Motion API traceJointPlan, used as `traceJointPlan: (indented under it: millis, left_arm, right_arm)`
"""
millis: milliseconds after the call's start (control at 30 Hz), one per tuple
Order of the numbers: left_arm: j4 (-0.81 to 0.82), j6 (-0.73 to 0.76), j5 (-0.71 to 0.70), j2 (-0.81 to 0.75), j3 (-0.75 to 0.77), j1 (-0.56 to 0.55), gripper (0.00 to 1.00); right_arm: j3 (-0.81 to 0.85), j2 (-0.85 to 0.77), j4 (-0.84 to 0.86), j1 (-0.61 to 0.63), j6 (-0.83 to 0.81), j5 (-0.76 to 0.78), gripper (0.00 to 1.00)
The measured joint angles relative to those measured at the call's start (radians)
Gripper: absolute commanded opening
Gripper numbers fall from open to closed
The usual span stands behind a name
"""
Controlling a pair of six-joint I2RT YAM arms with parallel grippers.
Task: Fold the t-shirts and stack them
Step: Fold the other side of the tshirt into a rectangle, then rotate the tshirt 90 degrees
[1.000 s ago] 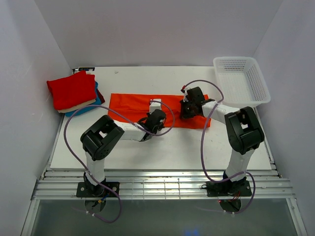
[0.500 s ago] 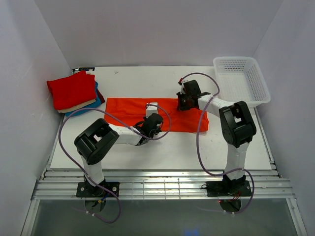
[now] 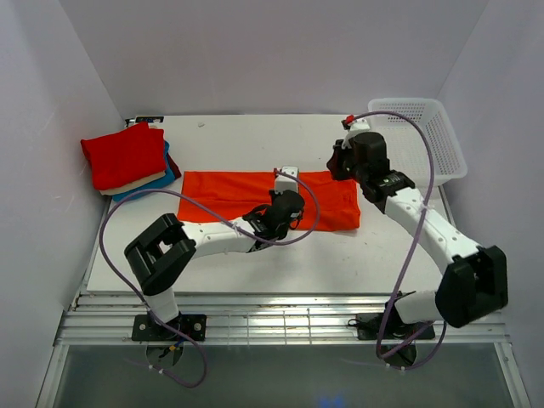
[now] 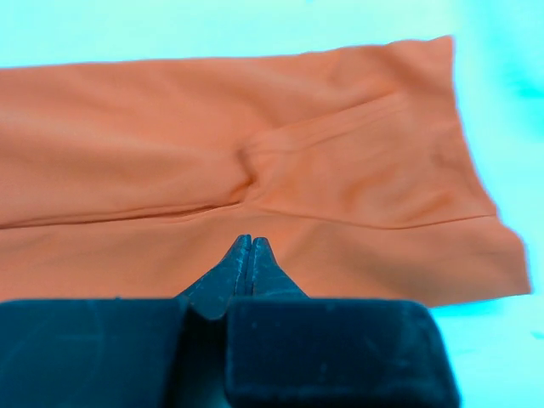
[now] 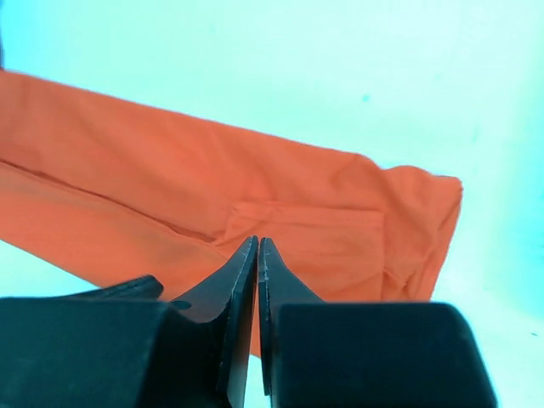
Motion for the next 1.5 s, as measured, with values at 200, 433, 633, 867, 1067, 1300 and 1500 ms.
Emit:
traceJointPlan:
  millis: [200, 433, 633, 867, 1067, 1300, 1500]
  left_arm:
    - [-0.005, 0.049, -0.153, -0.071, 0.014, -0.109, 0.01]
    - [-0.064, 0.127, -0.376, -0.104, -0.056, -0.026, 0.00]
    - [-0.120, 0.109, -0.384, -0.105, -0.186, 0.229, 0.00]
    - [-0.087, 0.135, -0.371, -0.102, -0.211, 0.320, 0.00]
    - [-0.146, 0.093, -0.356, -0.071, -0.210, 0.416, 0.00]
    - [-0.289, 0.029, -0.285, -0.064, -0.198, 0.516, 0.00]
    - [-0.401, -0.006, -0.216, 0.019, -0.113, 0.538, 0.00]
  right_arm:
    - [-0.106, -0.211, -0.026, 0.006, 0.013, 0.068, 0.08]
    - [-0.223, -0.122, -0.120, 0.009, 0.047, 0.109, 0.08]
    - [-0.253, -0.037, -0.145, 0.011, 0.064, 0.126, 0.08]
    - [-0.254, 0.016, -0.142, 0.012, 0.077, 0.129, 0.08]
    - [-0.254, 0.060, -0.141, 0.012, 0.082, 0.135, 0.08]
    - [-0.255, 0.087, -0.147, 0.012, 0.090, 0.167, 0.08]
    - [-0.254, 0.146, -0.159, 0.012, 0.101, 0.200, 0.08]
